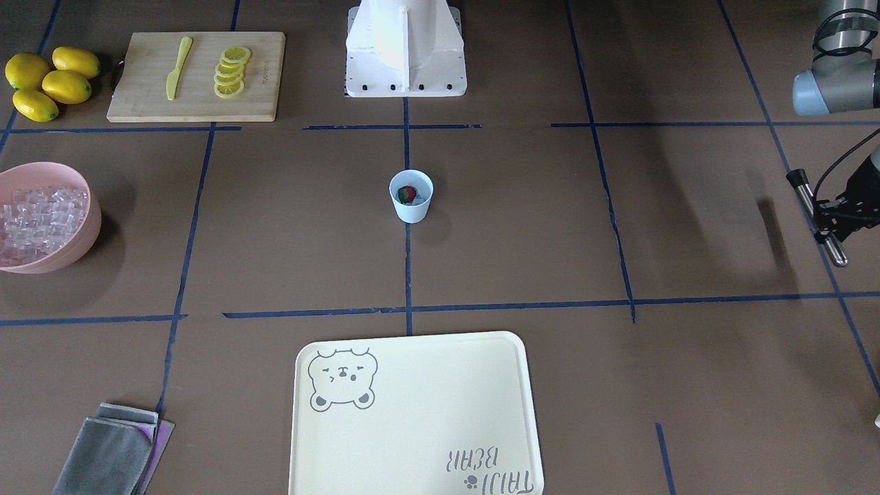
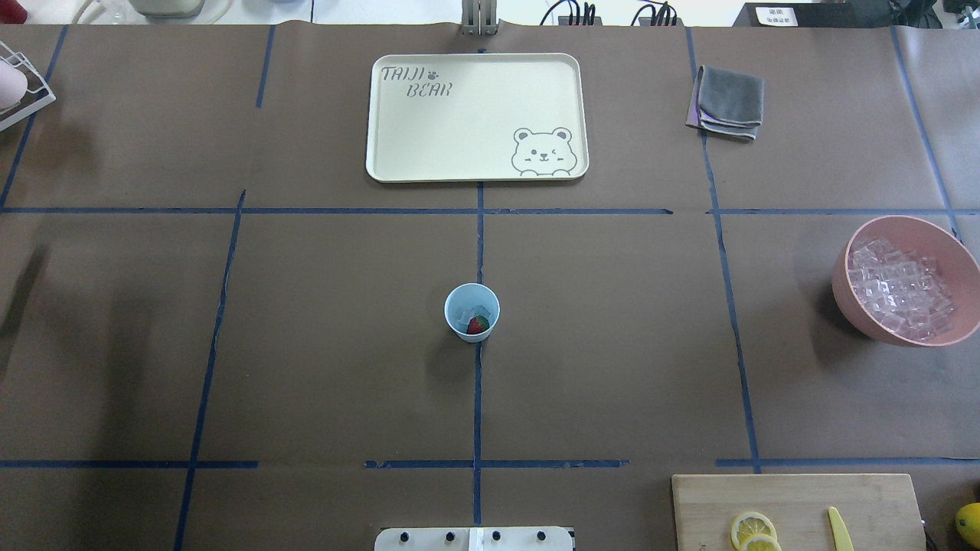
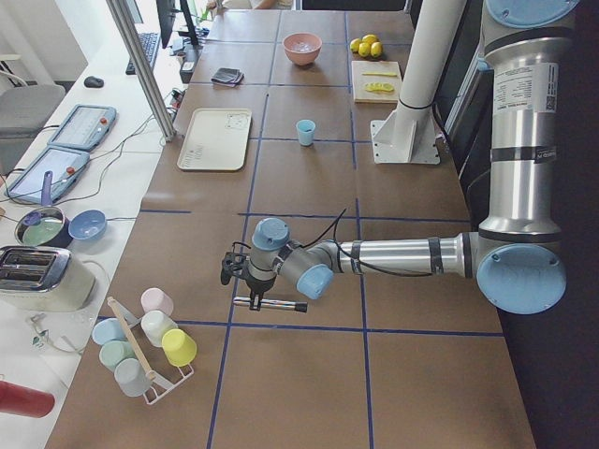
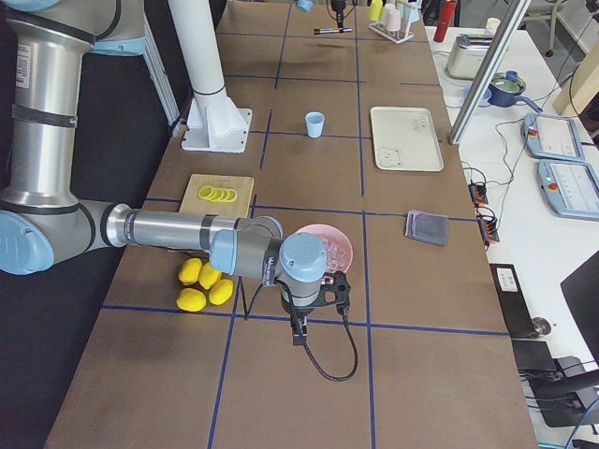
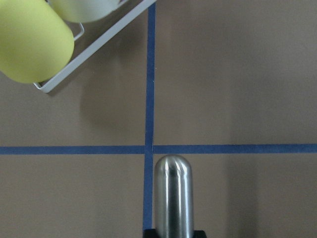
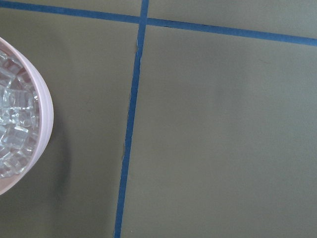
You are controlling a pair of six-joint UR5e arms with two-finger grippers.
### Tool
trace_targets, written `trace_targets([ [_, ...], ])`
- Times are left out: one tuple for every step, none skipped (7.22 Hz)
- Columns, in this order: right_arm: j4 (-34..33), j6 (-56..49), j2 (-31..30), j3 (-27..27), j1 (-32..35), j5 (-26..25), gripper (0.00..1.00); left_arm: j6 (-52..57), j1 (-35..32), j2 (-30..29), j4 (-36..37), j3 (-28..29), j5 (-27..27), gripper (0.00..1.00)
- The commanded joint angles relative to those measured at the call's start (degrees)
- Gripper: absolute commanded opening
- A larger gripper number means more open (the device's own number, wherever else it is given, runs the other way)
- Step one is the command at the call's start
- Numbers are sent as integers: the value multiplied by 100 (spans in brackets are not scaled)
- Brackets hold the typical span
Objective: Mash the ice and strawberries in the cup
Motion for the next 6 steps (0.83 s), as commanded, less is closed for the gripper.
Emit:
trace_targets([
  [0,-1,0,-6,0,0,99,-19,472,103,-43,60,-2,2],
  [0,-1,0,-6,0,0,99,-2,500,103,-43,52,-11,4],
  [0,-1,0,-6,0,0,99,16,500,112,-25,69,-11,18],
  [0,-1,0,-6,0,0,99,42,500,121,-42,69,-2,99],
  [0,-1,0,-6,0,0,99,42,500,147,-43,43,-2,100],
  [0,8,0,11,0,0,99,556,292,147,27,-201,-1064,100],
])
